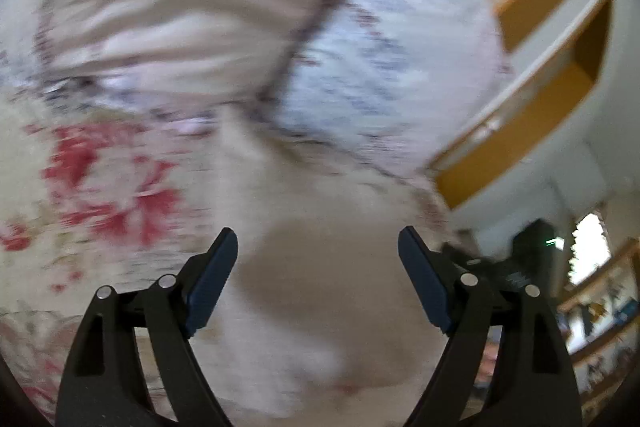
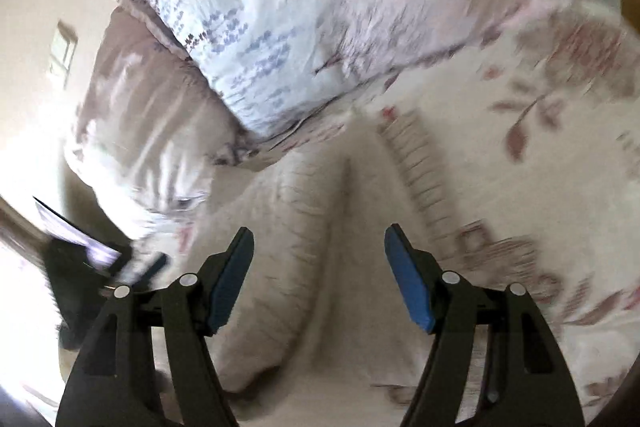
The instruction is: Fold small clothes
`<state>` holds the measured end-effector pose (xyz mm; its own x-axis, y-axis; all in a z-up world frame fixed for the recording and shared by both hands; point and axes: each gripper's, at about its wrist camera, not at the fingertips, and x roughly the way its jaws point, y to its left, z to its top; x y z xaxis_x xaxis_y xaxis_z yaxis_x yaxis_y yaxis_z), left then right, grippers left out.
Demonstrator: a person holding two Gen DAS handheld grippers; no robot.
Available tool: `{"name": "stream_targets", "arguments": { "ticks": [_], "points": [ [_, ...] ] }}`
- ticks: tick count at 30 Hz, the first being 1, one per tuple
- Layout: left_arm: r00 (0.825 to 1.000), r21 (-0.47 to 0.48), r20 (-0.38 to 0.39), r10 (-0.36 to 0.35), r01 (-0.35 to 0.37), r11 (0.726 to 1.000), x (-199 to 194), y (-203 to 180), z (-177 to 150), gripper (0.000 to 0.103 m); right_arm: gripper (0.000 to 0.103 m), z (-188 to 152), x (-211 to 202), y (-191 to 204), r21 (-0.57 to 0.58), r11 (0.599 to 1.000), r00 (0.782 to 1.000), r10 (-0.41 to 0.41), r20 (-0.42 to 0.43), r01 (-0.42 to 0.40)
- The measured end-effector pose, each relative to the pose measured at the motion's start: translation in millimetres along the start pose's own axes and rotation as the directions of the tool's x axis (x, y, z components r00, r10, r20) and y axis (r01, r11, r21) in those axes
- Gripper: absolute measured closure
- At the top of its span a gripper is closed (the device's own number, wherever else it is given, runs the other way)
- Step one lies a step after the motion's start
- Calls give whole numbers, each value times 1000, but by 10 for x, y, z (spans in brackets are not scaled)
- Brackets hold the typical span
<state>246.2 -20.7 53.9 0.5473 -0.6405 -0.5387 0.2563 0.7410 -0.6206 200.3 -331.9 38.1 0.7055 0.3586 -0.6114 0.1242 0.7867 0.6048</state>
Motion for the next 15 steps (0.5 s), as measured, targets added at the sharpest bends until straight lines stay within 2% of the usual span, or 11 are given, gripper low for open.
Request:
{"name": "stream_targets", "arguments": {
  "ticks": [2,7,11,15],
  "points": [
    [1000,-29,-19,15,-15,999,52,162,-37,21,34,23,148,-13,42,999,998,34,-56,-32],
    [997,-49,-69,-28,25,998,195,312,-72,21,43,27,376,-32,92,995,992,52,-119,-41],
    [990,-49,-130,-60,54,997,331,316,-133,23,63,7,509,-36,99,993,985,83,-154,-69],
    [979,-74,-176,-103,92,993,432,285,-180,25,63,37,593,-82,131,986,981,123,-150,-103]
  ]
}}
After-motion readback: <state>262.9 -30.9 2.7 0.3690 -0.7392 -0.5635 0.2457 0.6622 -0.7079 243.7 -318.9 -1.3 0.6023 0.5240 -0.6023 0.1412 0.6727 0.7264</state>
